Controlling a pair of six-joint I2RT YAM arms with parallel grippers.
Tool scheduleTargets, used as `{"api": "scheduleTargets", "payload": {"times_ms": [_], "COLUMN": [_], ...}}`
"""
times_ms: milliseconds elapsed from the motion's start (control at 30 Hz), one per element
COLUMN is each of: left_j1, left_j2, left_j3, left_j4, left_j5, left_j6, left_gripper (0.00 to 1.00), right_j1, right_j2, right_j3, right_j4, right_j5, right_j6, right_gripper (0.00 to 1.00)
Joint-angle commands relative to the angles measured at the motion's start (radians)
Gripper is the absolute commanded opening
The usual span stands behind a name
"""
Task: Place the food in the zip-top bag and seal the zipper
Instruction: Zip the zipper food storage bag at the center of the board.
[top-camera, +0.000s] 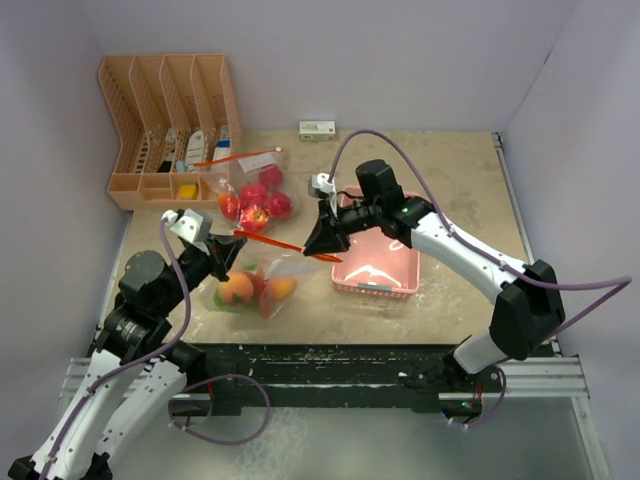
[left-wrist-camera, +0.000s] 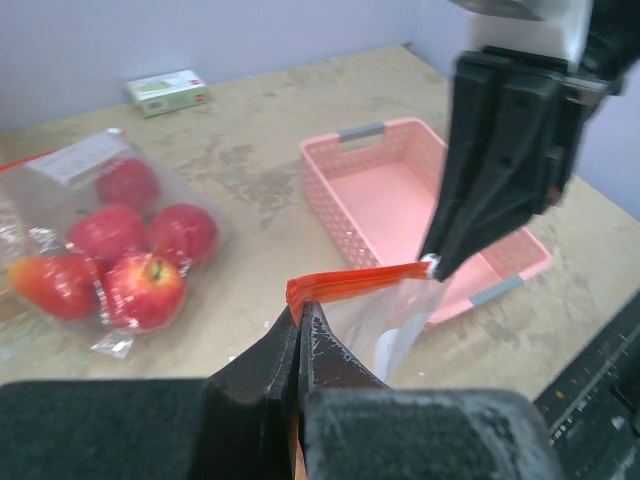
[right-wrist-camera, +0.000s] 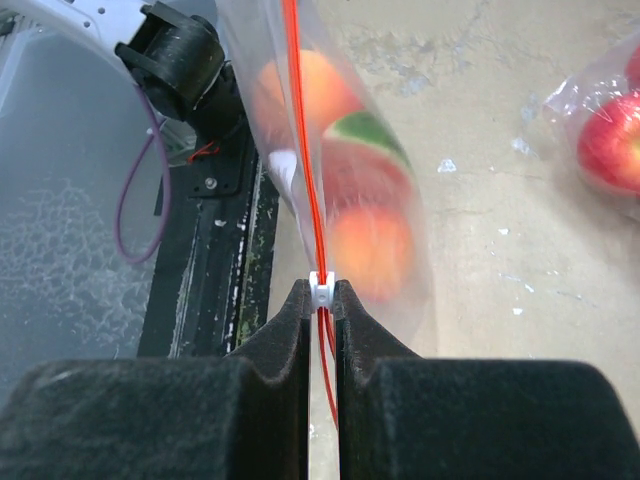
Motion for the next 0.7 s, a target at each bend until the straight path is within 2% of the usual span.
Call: {"api": "scheduleTargets", "payload": {"times_ms": [0,167,300,433,467,533,600,667], "left_j1": [0.003,0.002,0.002,0.002,0.002,0.002,0.002,0.002], "left_j2": [-0.055,-0.092,-0.095,-0.101,-0.100,-0.090,-0.072,-0.047], "left_j3": [0.066,0.067,0.079,0.080,0.077,0.069,0.059,0.052], "left_j4": [0.017,0.016,0.001,0.006,0.009,0.023,0.044,0.071], "left_j5": [-0.309,-0.457,-0.484,-0.479,-0.475,-0.455,-0.427,-0.411], "left_j6": [-0.008,-0.016,-0.010,-0.010,-0.012,-0.020,-0.037,-0.055], "left_gripper": [0.00,0.00,0.00,0.00,0.00,0.00,0.00,0.00], "right_j1": [-0.036,-0.046,-0.062,-0.082,-0.086,-0.087,-0.088,-0.088], "right_j2": [-0.074,-0.075,-0.069,-0.050,-0.045,-0.046,-0.062,-0.087], "right_j3": [-0.050,-0.082,-0.112,-0.124,-0.121,-0.118,-0.120,-0.120], "right_j4": [-0.020,-0.016,0.027,0.044,0.049,0.062,0.097,0.127], "right_j5": [0.043,0.115,0.286,0.383,0.395,0.417,0.440,0.501], "right_j6": [-0.023,-0.012,0.041,0.073,0.081,0.099,0.129,0.172], "right_gripper": [0.04,0.04,0.03,0.03,0.08,0.28,0.43,0.67]}}
